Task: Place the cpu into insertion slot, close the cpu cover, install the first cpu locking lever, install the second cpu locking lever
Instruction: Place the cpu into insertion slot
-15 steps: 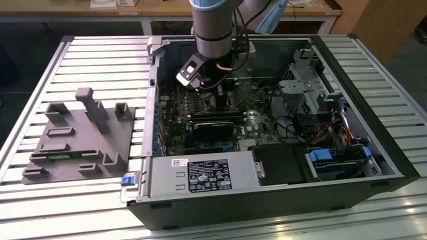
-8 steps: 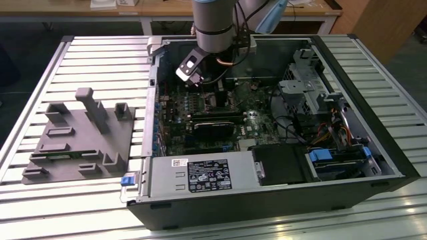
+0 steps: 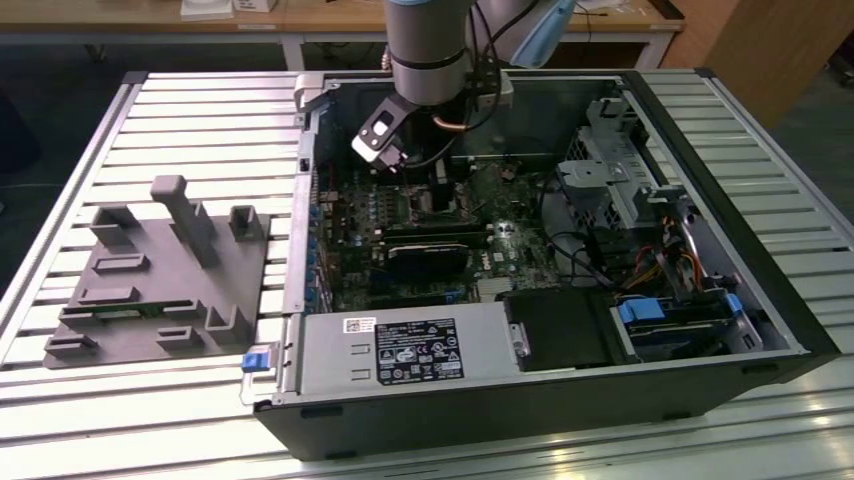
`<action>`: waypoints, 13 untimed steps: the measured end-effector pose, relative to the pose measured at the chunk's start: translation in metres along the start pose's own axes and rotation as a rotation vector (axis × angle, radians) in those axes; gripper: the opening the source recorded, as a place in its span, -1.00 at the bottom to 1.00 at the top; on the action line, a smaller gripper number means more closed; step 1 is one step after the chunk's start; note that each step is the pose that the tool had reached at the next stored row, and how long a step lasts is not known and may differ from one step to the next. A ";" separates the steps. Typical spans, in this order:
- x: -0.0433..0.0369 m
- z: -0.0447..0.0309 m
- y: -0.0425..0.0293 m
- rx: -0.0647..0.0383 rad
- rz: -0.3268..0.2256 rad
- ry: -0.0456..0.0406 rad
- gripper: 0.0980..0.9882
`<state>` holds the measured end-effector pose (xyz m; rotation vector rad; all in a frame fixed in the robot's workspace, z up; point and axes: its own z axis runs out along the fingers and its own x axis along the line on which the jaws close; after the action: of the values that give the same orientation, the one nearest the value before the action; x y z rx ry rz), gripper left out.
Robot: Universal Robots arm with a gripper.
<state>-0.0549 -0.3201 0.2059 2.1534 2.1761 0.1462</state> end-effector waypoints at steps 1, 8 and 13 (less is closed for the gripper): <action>0.0000 -0.0001 0.0000 0.000 0.000 0.0000 -0.15; 0.0000 -0.0006 0.0001 0.000 0.000 0.0000 -0.81; 0.0000 -0.0010 0.0001 0.000 0.000 0.0001 -0.98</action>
<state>-0.0549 -0.3201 0.2069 2.1534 2.1762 0.1463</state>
